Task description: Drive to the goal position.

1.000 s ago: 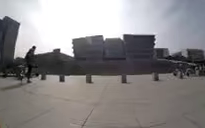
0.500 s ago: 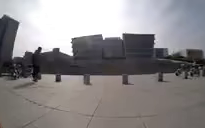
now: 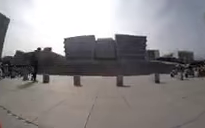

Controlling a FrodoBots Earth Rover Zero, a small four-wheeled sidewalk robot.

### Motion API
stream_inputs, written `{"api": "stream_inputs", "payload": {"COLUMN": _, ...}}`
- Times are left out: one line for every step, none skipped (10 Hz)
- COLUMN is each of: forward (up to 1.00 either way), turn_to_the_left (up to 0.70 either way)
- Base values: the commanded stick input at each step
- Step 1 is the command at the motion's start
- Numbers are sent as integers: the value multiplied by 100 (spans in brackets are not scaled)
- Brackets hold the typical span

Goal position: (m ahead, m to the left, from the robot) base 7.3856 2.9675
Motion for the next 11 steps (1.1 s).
{"api": "stream_inputs", "payload": {"forward": 100, "turn_to_the_left": 0}}
{"api": "stream_inputs", "payload": {"forward": 100, "turn_to_the_left": 0}}
{"api": "stream_inputs", "payload": {"forward": 100, "turn_to_the_left": 0}}
{"api": "stream_inputs", "payload": {"forward": 100, "turn_to_the_left": 0}}
{"api": "stream_inputs", "payload": {"forward": 100, "turn_to_the_left": 0}}
{"api": "stream_inputs", "payload": {"forward": 100, "turn_to_the_left": 0}}
{"api": "stream_inputs", "payload": {"forward": 100, "turn_to_the_left": 0}}
{"api": "stream_inputs", "payload": {"forward": 100, "turn_to_the_left": 0}}
{"api": "stream_inputs", "payload": {"forward": 100, "turn_to_the_left": 6}}
{"api": "stream_inputs", "payload": {"forward": 100, "turn_to_the_left": 19}}
{"api": "stream_inputs", "payload": {"forward": 100, "turn_to_the_left": 31}}
